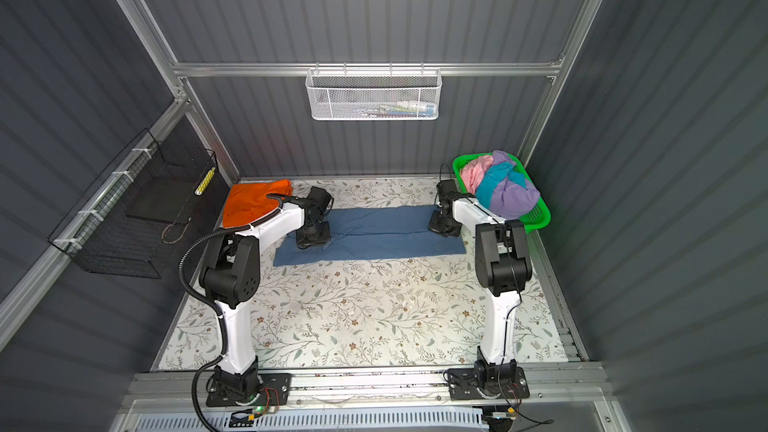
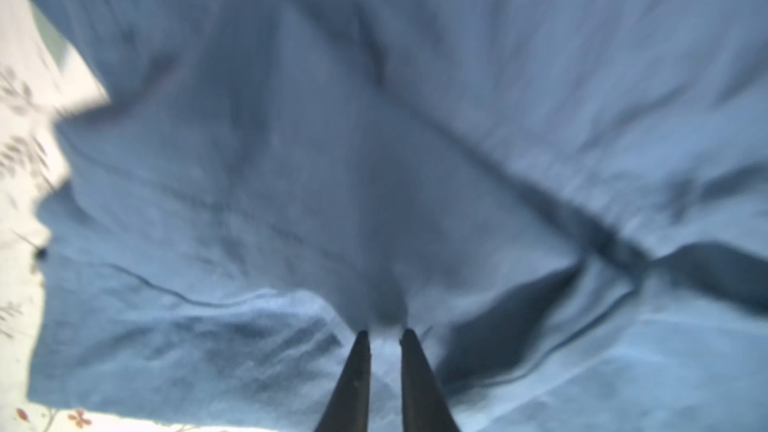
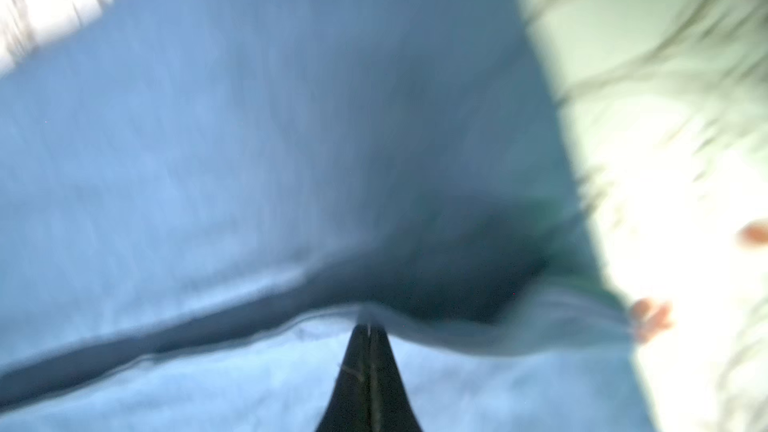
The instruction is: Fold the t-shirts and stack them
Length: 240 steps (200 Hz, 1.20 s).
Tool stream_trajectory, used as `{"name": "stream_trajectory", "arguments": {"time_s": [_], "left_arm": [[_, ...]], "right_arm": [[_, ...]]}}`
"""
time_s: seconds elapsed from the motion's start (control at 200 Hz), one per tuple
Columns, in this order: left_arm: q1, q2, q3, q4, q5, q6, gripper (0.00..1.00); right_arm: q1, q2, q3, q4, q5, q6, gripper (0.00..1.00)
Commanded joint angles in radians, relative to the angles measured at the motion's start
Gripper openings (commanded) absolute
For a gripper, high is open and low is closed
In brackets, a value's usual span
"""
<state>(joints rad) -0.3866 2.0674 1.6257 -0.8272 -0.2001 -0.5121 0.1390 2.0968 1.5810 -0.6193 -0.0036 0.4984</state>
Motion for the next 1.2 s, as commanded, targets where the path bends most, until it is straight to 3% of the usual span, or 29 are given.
{"name": "stream_trajectory", "arguments": {"time_s": [0.0,0.19,0.395,0.6,0.756,0.946,1.096,1.196], "left_arm": [[-0.001,0.021,0.111,-0.065,-0.042,0.032,0.18],[-0.026,-0.038,0.170,-0.083,-0.022,0.027,0.26],[-0.122,-0.052,0.084,-0.057,0.043,-0.007,0.30],[-0.158,-0.002,0.006,0.000,0.012,-0.026,0.31],[-0.158,0.060,0.032,-0.022,-0.094,0.003,0.31],[-0.158,0.154,0.144,-0.049,-0.320,0.082,0.32],[-0.158,0.300,0.361,-0.079,-0.550,0.210,0.34],[-0.161,0.395,0.582,-0.060,-0.614,0.316,0.35]], "right_arm": [[-0.034,0.048,0.104,-0.053,0.040,-0.018,0.07],[-0.032,-0.006,0.134,-0.064,0.014,-0.025,0.07],[0.009,-0.137,-0.016,-0.037,0.021,-0.062,0.07],[0.010,-0.172,-0.169,0.011,0.045,-0.075,0.07],[0.018,-0.155,-0.196,0.044,0.035,-0.076,0.02],[0.086,-0.225,-0.240,0.145,0.008,-0.089,0.02],[0.100,-0.215,-0.264,0.175,-0.030,-0.057,0.01],[0.100,-0.209,-0.284,0.191,-0.057,-0.040,0.01]]}}
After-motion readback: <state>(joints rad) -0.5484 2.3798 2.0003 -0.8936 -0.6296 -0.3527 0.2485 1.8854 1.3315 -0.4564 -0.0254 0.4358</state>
